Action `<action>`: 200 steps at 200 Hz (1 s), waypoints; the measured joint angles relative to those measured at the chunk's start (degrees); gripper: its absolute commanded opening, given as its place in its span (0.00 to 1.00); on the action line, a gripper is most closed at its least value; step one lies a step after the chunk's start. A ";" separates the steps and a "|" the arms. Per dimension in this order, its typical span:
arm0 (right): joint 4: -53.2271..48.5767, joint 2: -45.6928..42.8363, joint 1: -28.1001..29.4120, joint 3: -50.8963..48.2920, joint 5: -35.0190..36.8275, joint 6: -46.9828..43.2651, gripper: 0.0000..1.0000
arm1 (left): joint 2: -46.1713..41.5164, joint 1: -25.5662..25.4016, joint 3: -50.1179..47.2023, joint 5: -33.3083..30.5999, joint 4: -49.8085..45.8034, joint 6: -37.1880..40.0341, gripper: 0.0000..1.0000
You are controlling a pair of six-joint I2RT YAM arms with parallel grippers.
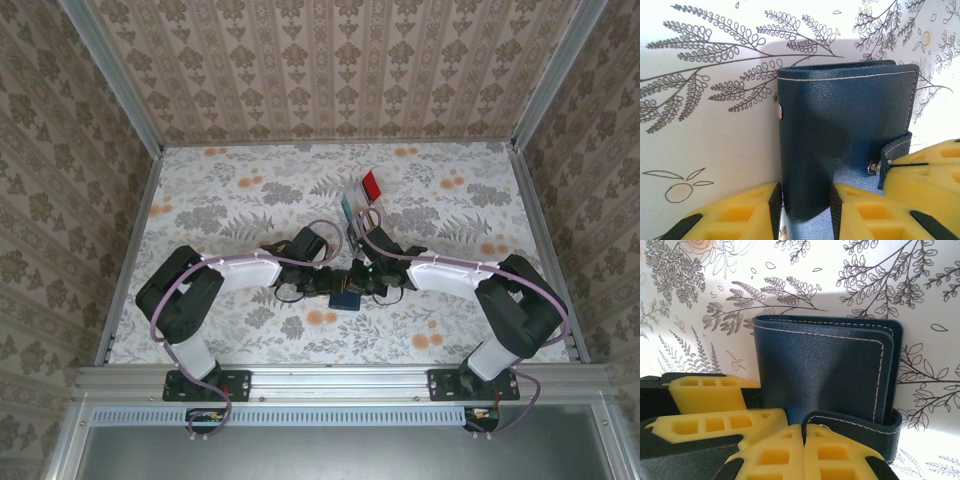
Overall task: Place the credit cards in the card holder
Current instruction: Close the button on the card holder.
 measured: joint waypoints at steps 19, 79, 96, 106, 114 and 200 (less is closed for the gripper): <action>0.17 0.59 0.02 0.17 -0.02 0.02 0.01 | 0.00 -0.02 0.00 0.00 0.00 0.00 0.33; 0.17 1.55 0.37 0.50 -0.07 0.22 0.01 | 0.00 -0.04 0.00 -0.02 0.02 0.00 0.32; 1.03 1.49 0.37 -0.07 -0.07 0.66 0.01 | 0.00 -0.04 0.00 -0.02 0.02 0.00 0.32; 2.23 1.31 0.37 -0.92 -0.11 1.16 0.01 | 0.00 -0.04 0.00 -0.04 0.02 0.00 0.32; 2.86 1.14 0.37 -1.27 -0.09 1.55 0.01 | 0.00 -0.04 0.00 -0.04 0.02 0.00 0.32; 18.10 -4.13 -1.42 -11.32 -2.95 7.61 0.34 | -0.35 -0.04 -0.13 -0.39 0.02 0.00 0.33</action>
